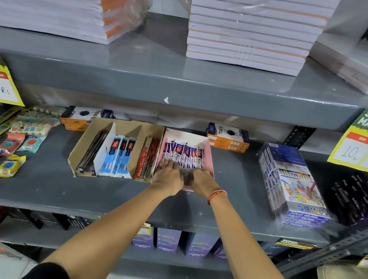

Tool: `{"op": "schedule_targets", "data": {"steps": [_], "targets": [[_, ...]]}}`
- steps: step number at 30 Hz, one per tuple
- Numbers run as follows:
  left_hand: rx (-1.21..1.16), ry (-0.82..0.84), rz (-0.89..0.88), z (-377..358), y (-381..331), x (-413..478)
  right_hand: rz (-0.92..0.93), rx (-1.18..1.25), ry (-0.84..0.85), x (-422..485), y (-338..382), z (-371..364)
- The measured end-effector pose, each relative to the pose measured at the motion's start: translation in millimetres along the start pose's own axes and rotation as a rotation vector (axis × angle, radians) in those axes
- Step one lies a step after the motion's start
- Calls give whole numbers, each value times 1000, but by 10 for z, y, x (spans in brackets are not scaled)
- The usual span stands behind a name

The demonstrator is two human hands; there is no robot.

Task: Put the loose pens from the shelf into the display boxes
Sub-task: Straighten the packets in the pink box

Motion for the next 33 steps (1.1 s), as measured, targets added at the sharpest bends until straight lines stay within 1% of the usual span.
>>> {"op": "schedule_targets", "data": {"steps": [2,4,6,8,10,12,14,16,18,20,22,24,27,30,33], "targets": [[-76,-78,-84,64,-33,-88,-25,106,-58,-45,-22,31],[-162,-159,-218,148,-38,-254,-19,181,-121,-114,-23,48],[-232,-248,-368,238,10,-506,6,210,-200,-196,7,53],[-268,-343,-472,293,163,-785,16,205,-305,-293,92,50],[-302,-443,-474,319,428,-1025,37,170,-403,-433,252,32],[-296,-521,-374,364,763,-1187,109,147,-452,-578,493,-70],[-262,-570,-268,413,1101,-1248,233,131,-463,-667,759,-229],[-156,-511,-193,443,1397,-1212,382,94,-399,-639,1034,-411],[-58,-380,-134,432,1593,-1107,490,44,-275,-527,1248,-549],[-7,-266,-94,395,1702,-1026,529,-35,-168,-398,1397,-636],[58,-200,-78,371,1776,-974,527,-115,-119,-287,1502,-700],[134,-166,-68,354,1793,-943,498,-164,-102,-218,1545,-748],[195,-173,-58,339,1792,-932,454,-197,-138,-147,1556,-825],[229,-197,-69,312,1830,-940,414,-192,-168,-136,1573,-901],[243,-185,-65,306,1818,-947,393,-162,-187,-165,1574,-921]]}}
Point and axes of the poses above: each hand's wrist, its own x-axis towards the middle knuckle, its own z-axis out of the back of the hand, y = z × x, the point moved 2 cm from there along x, towards the middle knuckle, and after that the axes turned 12 degrees about -x, right-handed, at the moved point
